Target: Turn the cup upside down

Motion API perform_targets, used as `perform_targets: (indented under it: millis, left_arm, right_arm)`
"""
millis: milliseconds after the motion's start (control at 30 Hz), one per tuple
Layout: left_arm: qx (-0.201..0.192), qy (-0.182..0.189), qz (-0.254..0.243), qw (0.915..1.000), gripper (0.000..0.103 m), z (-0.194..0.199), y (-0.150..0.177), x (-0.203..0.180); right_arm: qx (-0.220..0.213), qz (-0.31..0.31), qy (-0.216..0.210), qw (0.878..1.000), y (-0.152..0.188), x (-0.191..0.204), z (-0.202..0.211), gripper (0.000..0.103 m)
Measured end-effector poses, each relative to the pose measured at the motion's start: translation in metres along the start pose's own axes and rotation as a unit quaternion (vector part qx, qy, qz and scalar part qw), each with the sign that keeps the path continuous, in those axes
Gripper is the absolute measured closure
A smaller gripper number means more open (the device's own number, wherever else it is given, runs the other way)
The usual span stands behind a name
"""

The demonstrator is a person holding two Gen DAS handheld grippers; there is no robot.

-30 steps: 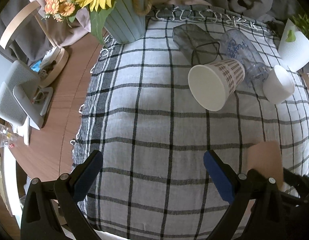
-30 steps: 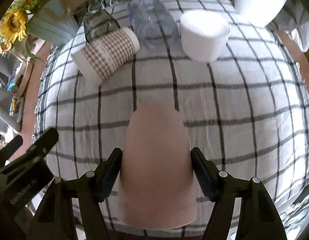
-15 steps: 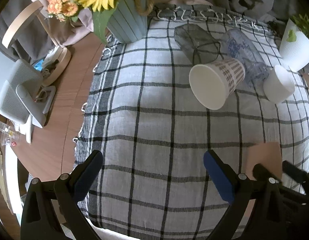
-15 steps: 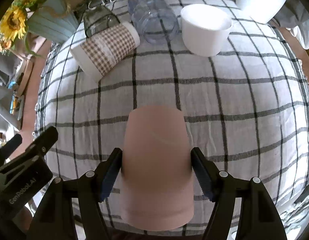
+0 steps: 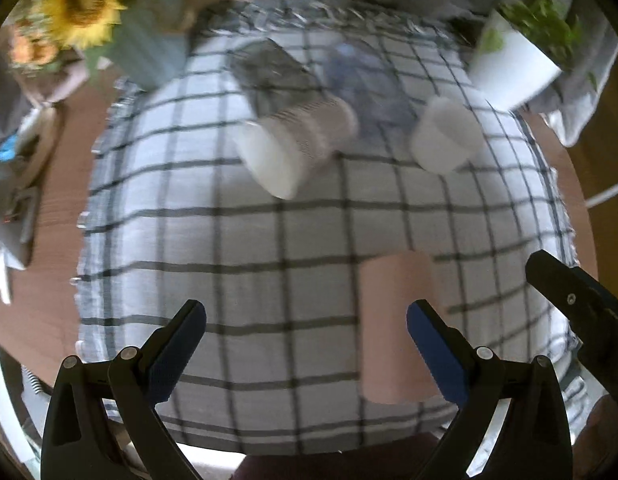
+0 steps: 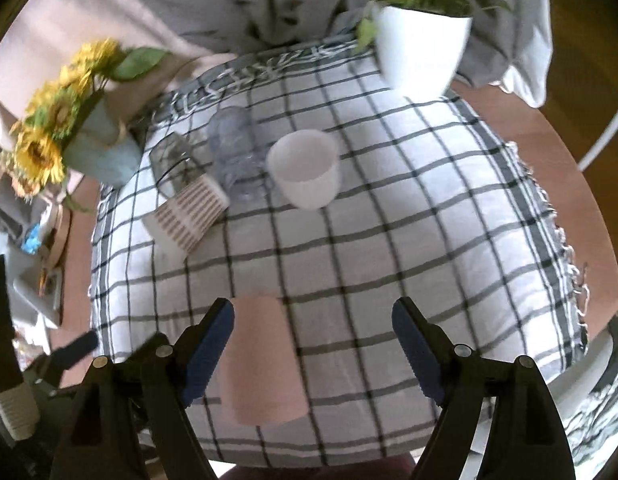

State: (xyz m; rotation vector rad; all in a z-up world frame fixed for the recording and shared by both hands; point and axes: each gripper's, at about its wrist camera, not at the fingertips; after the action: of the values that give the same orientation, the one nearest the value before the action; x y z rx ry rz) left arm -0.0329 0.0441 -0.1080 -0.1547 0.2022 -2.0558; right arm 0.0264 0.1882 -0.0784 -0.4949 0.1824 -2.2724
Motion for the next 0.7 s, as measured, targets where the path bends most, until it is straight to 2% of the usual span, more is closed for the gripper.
perform_targets:
  millis: [300,533,633,700]
  left_arm:
    - [0.052,0.042,-0.020,0.9976,0.006,-0.037,-0.021,-0.042]
    - [0.093,0.056,0.007,0.9941,0.025,-0.067,-0.033,-0.051]
    - [0.103,0.056,0.016,0.9929,0.038,-0.074,-0.035,-0.054]
    - [0.102,0.048,0.021,0.9934,0.039,-0.075,-0.036,-0.055]
  right_arm:
    - [0.019,-0.037,0.008,0.999,-0.013,-0.048,-0.007,0.022]
    - [0.030,-0.032,0.007,0.999,-0.022,-0.064,-0.014,0.022]
    - [0.034,-0.027,0.007,0.999,-0.025,-0.068,-0.018,0.022]
    - [0.034,-0.019,0.008,0.999,-0.027,-0.069,-0.019,0.022]
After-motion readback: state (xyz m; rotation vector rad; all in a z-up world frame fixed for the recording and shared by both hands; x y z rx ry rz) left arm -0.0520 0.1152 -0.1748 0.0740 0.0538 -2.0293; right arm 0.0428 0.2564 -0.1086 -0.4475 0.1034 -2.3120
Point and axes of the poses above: each gripper's, at about its wrist camera, not at the fingertips, and z roughly against the way its jaws point, x to its left, y to its underside, and after that the axes turned 12 degrees about -z, right-handed
